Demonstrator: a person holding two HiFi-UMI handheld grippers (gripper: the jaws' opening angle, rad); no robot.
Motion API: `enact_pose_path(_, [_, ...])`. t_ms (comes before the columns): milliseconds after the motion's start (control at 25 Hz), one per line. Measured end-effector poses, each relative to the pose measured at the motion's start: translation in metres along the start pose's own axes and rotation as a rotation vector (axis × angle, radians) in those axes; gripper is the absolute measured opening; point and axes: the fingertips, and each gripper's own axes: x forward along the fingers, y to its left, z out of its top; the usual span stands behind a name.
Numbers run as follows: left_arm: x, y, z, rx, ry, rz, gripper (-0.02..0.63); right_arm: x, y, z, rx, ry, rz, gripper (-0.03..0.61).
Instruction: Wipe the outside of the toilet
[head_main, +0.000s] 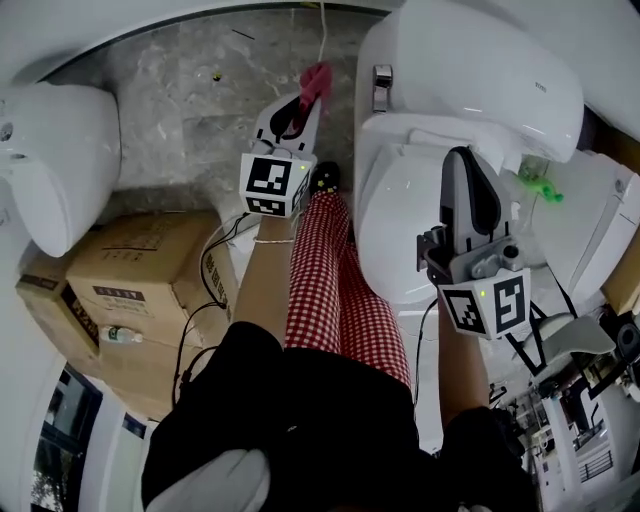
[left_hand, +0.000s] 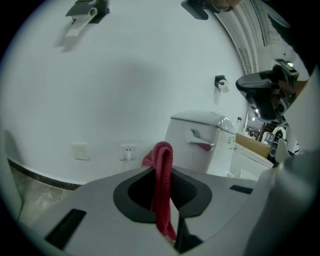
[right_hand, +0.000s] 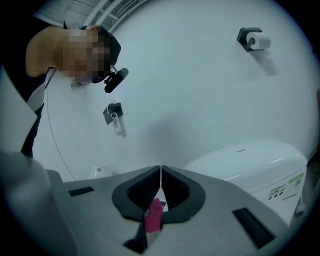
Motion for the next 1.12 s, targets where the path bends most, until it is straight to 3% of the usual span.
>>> enact_pose_path(480, [-0.054,-0.061,0.063,0.012,-0.112,0.010,0.052,-0.047,-0.007,0.011,-0.019,-0.032,-0.029,0.023])
enact_pose_path(920, [-0.092,-0.101,0.129,0.108,-0.180,0.023,0.052,-0.077,-0.010,0.032,-0.043,-0.066,-0.030,0.023])
enact_pose_path(1120, [-0.106,-0.117,0.157,0.054,-0.234,-0.009,0.052,-0.087,-0.003,0.052,-0.072,-0.102,-0.033,0.023])
